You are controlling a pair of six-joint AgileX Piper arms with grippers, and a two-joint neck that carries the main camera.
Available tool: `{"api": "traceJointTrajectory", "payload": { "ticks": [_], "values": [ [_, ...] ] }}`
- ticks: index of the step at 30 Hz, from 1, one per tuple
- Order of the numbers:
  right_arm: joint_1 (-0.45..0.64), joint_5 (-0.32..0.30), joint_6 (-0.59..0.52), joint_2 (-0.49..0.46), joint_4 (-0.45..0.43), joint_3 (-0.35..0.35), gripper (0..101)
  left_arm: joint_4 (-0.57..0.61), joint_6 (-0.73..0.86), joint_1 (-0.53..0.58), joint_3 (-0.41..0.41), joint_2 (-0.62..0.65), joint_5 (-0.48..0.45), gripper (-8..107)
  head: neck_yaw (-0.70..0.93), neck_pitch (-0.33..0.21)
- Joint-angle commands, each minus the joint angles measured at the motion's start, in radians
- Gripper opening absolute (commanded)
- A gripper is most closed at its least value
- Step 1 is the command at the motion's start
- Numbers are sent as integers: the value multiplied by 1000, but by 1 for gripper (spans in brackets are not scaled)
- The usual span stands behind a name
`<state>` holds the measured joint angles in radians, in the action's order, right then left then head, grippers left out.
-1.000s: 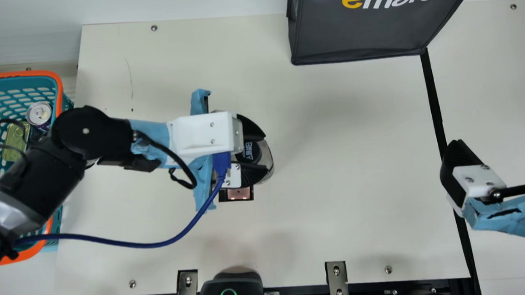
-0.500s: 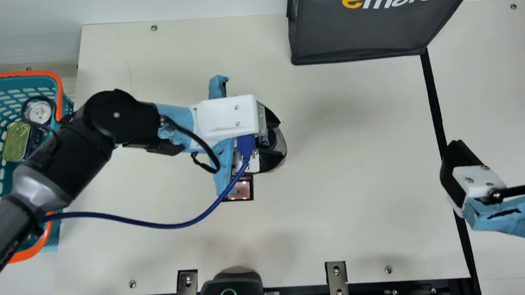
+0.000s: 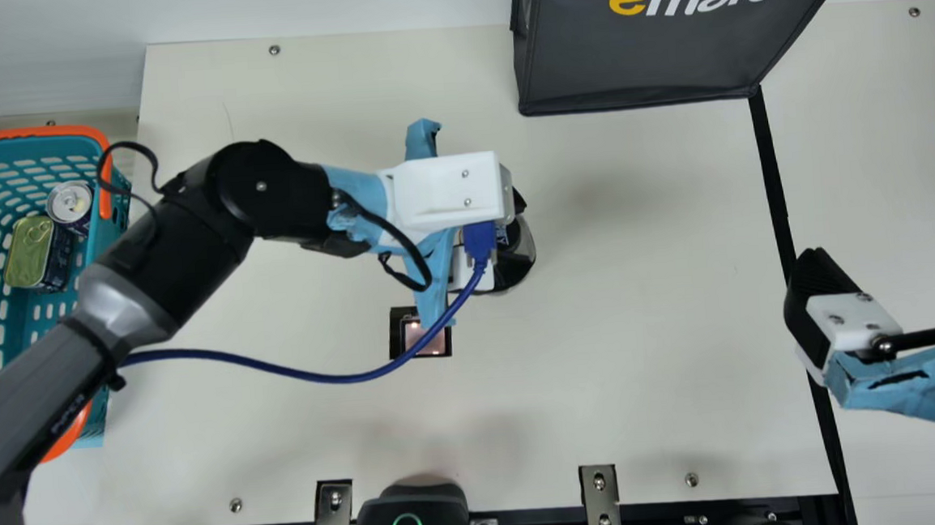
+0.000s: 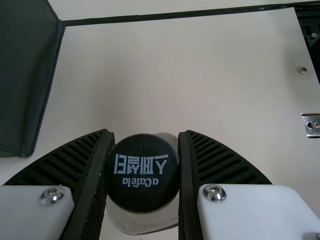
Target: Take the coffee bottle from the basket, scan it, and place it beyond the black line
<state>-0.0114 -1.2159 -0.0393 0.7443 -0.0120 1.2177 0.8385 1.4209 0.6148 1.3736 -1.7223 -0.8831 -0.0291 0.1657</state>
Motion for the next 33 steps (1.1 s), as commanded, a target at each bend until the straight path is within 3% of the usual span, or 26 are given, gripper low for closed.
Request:
{"api": "traceJointTrajectory", "payload": {
  "ticks": [1,16,33],
  "values": [
    [0,0,0,0,0,0,91,-6,-9,7,16,-12,2,10,2,-27],
    [0,0,0,0,0,0,91,-24,-49,44,124,-101,5,10,2,-27],
    [0,2,0,0,0,0,91,-49,-65,53,174,-170,13,10,2,-27]
  ]
}}
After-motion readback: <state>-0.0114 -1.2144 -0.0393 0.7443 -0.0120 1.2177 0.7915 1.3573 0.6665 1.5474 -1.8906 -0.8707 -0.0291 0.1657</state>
